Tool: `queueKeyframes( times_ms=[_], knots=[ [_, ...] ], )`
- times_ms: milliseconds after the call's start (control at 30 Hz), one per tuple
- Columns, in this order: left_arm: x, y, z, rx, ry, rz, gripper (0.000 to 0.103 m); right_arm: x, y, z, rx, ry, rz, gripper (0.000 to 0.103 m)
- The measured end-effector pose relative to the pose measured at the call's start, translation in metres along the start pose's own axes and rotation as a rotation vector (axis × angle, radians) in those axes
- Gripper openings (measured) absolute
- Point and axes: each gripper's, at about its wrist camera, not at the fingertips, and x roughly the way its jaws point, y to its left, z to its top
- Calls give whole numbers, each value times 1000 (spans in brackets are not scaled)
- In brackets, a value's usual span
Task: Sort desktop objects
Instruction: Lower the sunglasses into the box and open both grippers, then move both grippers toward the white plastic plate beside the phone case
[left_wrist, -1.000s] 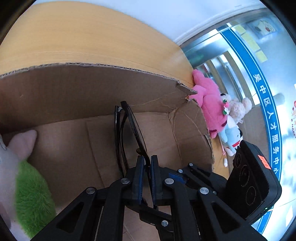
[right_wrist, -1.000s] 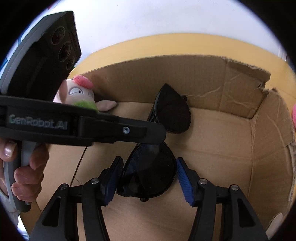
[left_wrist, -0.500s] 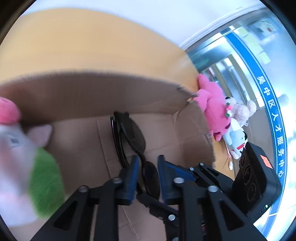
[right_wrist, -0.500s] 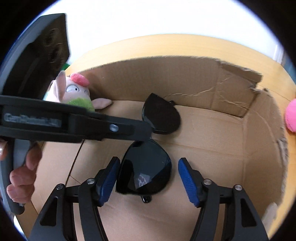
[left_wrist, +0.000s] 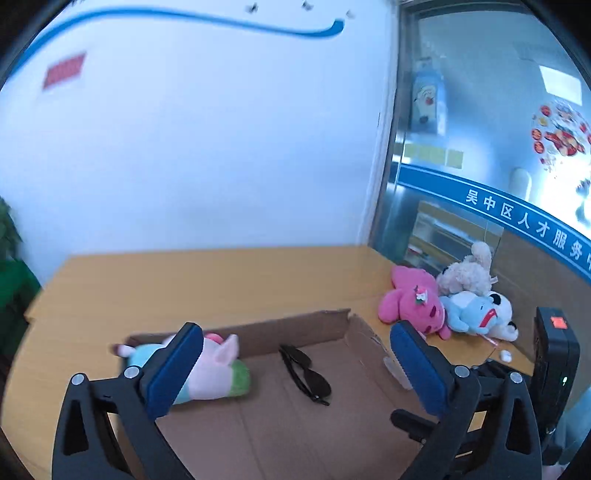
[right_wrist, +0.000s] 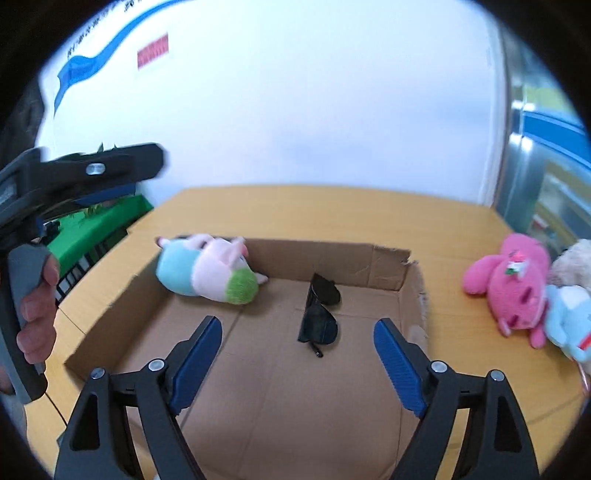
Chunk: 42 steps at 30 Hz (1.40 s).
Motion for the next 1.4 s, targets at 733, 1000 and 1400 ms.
queueKeyframes(
  times_ms=[733,1000,1400],
  knots=[
    [-101,-23,-111,-46,29,64,103,-79,43,-51,-49,-63,-108,89],
    [-95,-28,-126,-73,67,25,103,-87,38,-68,-45,-45,-118,89],
    [-83,-40,-142,-72,111,37,103,-86,28,-89,-9,-18,-106,89]
  ],
)
